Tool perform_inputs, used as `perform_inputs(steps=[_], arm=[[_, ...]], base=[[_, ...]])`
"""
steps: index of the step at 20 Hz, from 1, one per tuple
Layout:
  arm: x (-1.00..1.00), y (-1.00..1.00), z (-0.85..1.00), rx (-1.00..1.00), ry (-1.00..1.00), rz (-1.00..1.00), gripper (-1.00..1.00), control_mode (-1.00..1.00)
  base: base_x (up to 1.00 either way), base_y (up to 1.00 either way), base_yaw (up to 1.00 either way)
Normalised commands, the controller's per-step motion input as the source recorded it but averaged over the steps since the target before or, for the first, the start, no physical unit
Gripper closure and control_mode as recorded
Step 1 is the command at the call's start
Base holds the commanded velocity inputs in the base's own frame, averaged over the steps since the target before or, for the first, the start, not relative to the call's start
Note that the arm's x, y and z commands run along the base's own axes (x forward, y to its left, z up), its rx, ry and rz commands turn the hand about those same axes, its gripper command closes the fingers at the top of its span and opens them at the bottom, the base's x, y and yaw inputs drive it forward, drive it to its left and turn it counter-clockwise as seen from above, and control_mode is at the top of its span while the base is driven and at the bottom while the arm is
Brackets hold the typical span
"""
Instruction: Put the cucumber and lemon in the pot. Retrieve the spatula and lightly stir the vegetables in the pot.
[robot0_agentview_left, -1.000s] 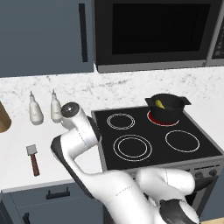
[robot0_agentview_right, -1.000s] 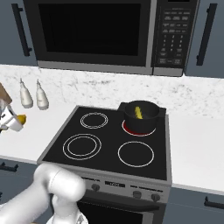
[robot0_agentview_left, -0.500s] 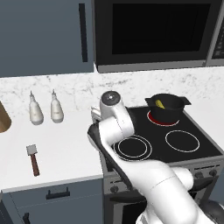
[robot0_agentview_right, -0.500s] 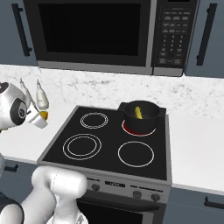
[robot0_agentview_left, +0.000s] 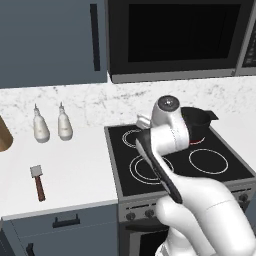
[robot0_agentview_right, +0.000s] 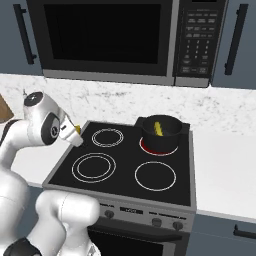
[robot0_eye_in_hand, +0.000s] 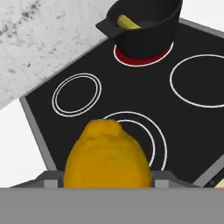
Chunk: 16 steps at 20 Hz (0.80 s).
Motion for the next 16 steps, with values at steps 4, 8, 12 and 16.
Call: perform_inputs(steps=[4, 8, 12, 16], arm=[[0.08, -1.00, 0.10, 0.00, 0.00, 0.05, 1.00, -1.00], [0.05, -1.00, 0.00, -0.05, -0.05, 0.10, 1.00, -1.00], [0.04, -1.00, 0.00, -0.09, -0.12, 0.14, 1.00, -1.00], [0.21, -0.99, 0.00, -0.10, -0.17, 0.18, 1.00, -1.00]], base=[[0.00, 0.00, 0.00], [0.00, 0.00, 0.00], [0.00, 0.00, 0.00], [0.00, 0.00, 0.00]])
